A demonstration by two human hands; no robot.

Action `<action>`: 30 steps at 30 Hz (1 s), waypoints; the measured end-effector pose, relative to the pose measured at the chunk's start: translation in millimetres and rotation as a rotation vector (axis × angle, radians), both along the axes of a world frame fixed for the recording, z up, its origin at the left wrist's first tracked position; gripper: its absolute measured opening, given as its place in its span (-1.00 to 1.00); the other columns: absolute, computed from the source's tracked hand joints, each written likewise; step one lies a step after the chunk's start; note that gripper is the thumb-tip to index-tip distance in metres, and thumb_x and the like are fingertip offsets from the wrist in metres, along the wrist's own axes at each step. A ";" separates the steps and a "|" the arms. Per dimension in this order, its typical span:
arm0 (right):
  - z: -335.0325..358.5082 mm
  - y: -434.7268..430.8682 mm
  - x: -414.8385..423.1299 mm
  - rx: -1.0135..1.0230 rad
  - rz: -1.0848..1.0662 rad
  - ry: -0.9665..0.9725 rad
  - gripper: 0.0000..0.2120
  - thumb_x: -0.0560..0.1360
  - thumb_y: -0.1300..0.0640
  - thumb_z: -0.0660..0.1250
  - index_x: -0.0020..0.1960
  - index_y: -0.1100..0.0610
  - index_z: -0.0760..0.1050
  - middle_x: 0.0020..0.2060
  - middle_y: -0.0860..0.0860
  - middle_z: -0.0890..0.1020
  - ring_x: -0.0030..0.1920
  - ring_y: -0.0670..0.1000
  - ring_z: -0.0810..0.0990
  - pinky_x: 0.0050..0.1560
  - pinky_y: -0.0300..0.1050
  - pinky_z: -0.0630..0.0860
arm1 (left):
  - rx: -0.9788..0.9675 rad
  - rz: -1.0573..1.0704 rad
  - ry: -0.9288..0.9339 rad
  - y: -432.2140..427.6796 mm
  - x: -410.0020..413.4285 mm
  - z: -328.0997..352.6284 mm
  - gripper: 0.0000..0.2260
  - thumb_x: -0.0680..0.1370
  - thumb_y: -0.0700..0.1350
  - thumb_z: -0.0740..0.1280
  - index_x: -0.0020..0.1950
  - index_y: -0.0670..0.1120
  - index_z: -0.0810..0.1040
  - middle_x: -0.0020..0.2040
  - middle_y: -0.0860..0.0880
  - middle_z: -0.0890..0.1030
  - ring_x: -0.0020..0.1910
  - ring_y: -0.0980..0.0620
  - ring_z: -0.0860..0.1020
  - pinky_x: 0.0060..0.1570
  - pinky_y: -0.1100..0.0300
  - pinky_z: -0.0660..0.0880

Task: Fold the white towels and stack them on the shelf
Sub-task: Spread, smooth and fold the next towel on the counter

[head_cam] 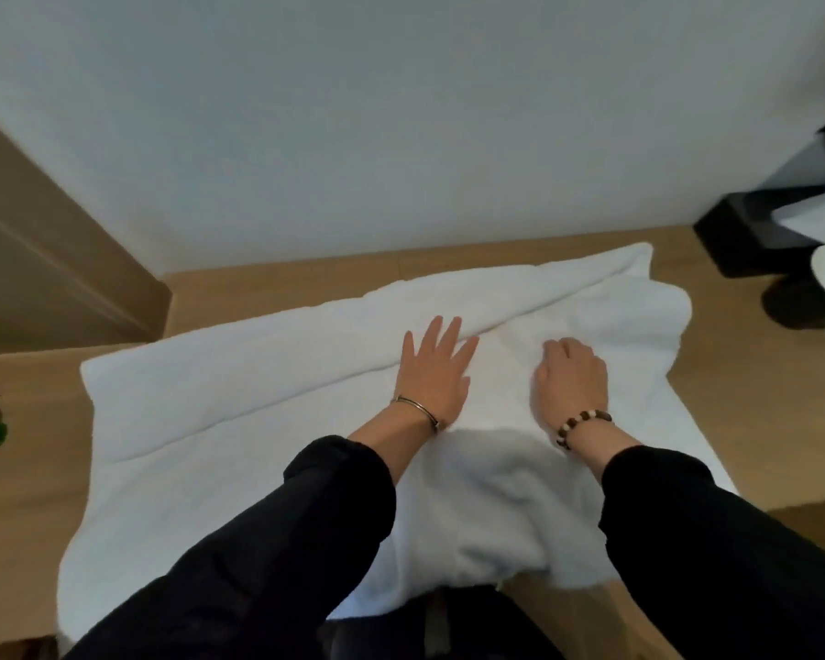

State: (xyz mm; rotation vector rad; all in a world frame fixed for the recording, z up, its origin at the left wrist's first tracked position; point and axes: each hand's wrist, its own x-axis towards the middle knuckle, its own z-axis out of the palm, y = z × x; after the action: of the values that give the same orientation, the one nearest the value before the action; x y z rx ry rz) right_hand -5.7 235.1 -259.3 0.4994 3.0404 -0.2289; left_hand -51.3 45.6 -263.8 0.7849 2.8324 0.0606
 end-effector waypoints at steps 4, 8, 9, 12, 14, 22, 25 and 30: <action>-21.3 51.2 41.7 0.142 -0.015 -0.235 -0.61 0.61 -0.01 0.02 0.37 0.11 0.28 0.23 0.10 0.41 0.20 0.13 0.38 0.03 -0.01 0.30 | -0.047 0.067 -0.110 36.3 -5.1 -13.5 -0.42 0.62 0.06 0.07 0.55 0.11 -0.17 0.56 -0.06 -0.19 0.53 -0.13 -0.16 0.37 -0.31 0.00; -19.4 69.8 51.9 0.196 -0.122 -0.229 -0.71 0.59 0.04 0.06 0.19 0.16 0.39 0.09 0.10 0.47 0.09 0.13 0.42 -0.13 -0.05 0.21 | -0.008 0.054 -0.069 55.6 2.0 -14.7 -0.40 0.58 0.01 0.13 0.55 0.05 -0.10 0.52 -0.09 0.11 0.43 -0.11 0.17 0.23 -0.11 0.28; -17.5 71.5 47.0 0.187 -0.158 -0.249 -0.73 0.58 0.07 0.07 0.17 0.18 0.40 0.08 0.10 0.48 0.09 0.13 0.44 -0.11 -0.05 0.23 | 0.021 0.040 -0.049 60.6 3.5 -13.2 -0.40 0.56 -0.03 0.16 0.55 0.03 -0.04 0.47 -0.08 0.21 0.35 -0.11 0.26 0.11 -0.01 0.34; -4.2 71.1 21.3 -0.071 -0.265 -0.193 -0.79 0.58 0.14 0.07 0.07 0.20 0.42 0.01 0.13 0.51 0.01 0.15 0.48 -0.10 -0.08 0.29 | 0.089 0.035 -0.025 63.2 1.2 -10.3 -0.42 0.49 -0.20 0.18 0.50 -0.02 0.12 0.29 -0.05 0.38 0.15 -0.11 0.37 -0.20 0.11 0.28; 4.7 62.5 0.7 -0.462 -0.408 -0.068 -0.80 0.57 0.14 0.10 -0.06 0.22 0.44 -0.10 0.15 0.56 -0.13 0.14 0.51 -0.16 -0.06 0.40 | 0.113 0.032 -0.011 52.3 -7.2 -9.6 -0.41 0.42 -0.28 0.22 0.44 -0.04 0.23 0.20 -0.07 0.42 0.07 -0.11 0.38 -0.23 0.12 0.25; 23.3 7.0 -69.7 -1.222 -0.898 -0.148 -0.72 0.46 0.05 0.30 -0.15 0.31 0.50 -0.54 0.12 0.59 -0.54 0.06 0.52 -0.36 -0.09 0.55 | -0.029 0.037 -0.005 -60.1 -35.5 1.8 -0.40 0.34 -0.30 0.28 0.37 -0.04 0.37 0.27 -0.05 0.41 0.15 -0.12 0.39 -0.04 0.07 0.37; 34.1 3.9 -93.7 -1.299 -0.885 -0.047 -0.87 0.50 0.20 0.28 -0.13 0.27 0.46 -0.53 0.09 0.58 -0.51 0.06 0.49 -0.36 -0.09 0.46 | -0.090 -0.070 0.010 -82.3 -75.8 28.7 -0.52 0.44 -0.28 0.23 0.33 0.02 0.45 0.24 0.02 0.50 0.23 -0.05 0.41 0.10 0.11 0.35; 49.5 -8.7 -125.9 -1.306 -0.487 0.166 -0.52 0.61 0.17 0.19 0.49 0.17 0.16 0.44 0.14 0.32 0.39 0.08 0.37 0.07 -0.27 0.38 | 0.195 0.634 0.491 -85.5 -126.8 78.7 -0.36 0.34 -0.41 0.29 0.40 -0.07 0.39 0.38 -0.18 0.38 0.36 -0.22 0.32 0.24 -0.12 0.24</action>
State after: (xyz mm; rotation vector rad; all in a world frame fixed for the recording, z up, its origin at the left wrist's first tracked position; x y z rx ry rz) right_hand -131.6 226.4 -209.8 0.9964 2.0795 -2.0583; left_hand -178.2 -39.9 -185.1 -0.1324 3.4659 0.2727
